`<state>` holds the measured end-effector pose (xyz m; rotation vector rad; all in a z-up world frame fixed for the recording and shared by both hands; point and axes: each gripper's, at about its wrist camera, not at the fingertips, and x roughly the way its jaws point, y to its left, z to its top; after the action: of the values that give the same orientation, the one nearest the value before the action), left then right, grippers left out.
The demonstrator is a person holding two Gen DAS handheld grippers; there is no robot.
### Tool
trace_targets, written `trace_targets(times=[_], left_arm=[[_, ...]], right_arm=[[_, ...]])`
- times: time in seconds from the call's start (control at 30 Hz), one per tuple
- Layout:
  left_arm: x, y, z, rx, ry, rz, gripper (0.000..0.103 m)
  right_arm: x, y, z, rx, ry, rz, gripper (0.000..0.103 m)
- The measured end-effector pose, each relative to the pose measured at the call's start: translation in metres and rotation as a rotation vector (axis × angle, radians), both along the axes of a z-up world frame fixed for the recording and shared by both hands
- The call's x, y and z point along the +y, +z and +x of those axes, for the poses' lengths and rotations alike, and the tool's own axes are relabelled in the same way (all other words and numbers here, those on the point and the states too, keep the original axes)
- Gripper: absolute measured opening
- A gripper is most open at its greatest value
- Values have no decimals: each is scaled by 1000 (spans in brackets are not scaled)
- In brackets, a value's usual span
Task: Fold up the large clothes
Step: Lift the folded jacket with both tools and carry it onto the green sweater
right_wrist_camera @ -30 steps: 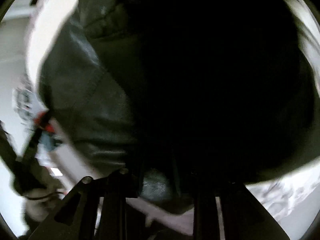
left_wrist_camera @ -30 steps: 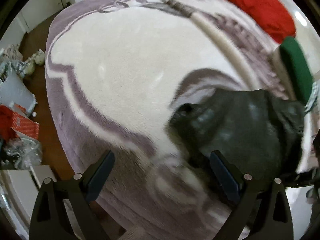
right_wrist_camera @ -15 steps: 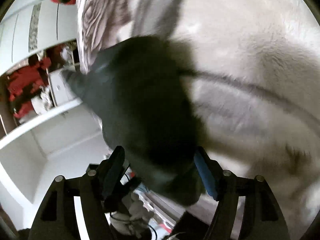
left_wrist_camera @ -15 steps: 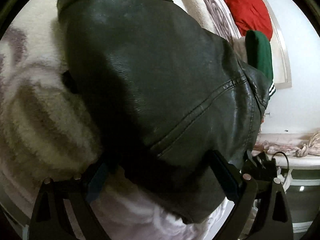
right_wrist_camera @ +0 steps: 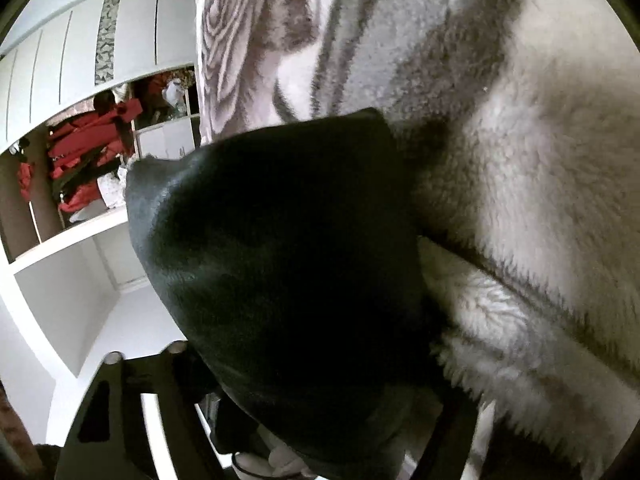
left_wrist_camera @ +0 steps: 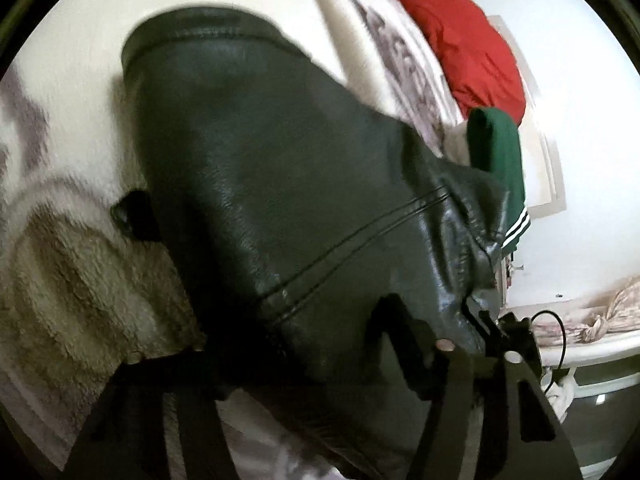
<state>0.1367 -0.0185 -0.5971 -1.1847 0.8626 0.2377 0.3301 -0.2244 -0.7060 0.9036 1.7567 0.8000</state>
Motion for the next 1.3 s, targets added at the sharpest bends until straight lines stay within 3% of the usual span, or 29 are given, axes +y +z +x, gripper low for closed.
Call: trace_targets(times=[0.1, 0.4, 0.53, 0.67, 0.83, 1.0, 1.13, 1.3], left_arm=[[4, 16, 4, -20, 10, 12, 48], [18, 84, 21, -99, -1, 122, 48], [15, 120, 54, -145, -12, 191, 48], [3, 146, 125, -224, -10, 199, 48], [-14, 164, 207, -319, -15, 182, 48], [-33, 152, 331, -372, -27, 147, 48], [-45, 131, 412, -384, -51, 145, 48], [-50, 87, 481, -345, -135, 187, 48]], right_arm=[[-2, 23, -1, -10, -18, -1, 65], [7, 109, 13, -44, -42, 88, 62], [-5, 152, 35, -70, -59, 116, 62], [-16, 195, 80, -124, -78, 124, 62], [-47, 256, 182, -251, -97, 103, 62], [-73, 296, 304, -383, -86, 42, 62], [-85, 298, 396, -428, -61, 6, 62], [-97, 260, 503, -432, -36, -23, 62]])
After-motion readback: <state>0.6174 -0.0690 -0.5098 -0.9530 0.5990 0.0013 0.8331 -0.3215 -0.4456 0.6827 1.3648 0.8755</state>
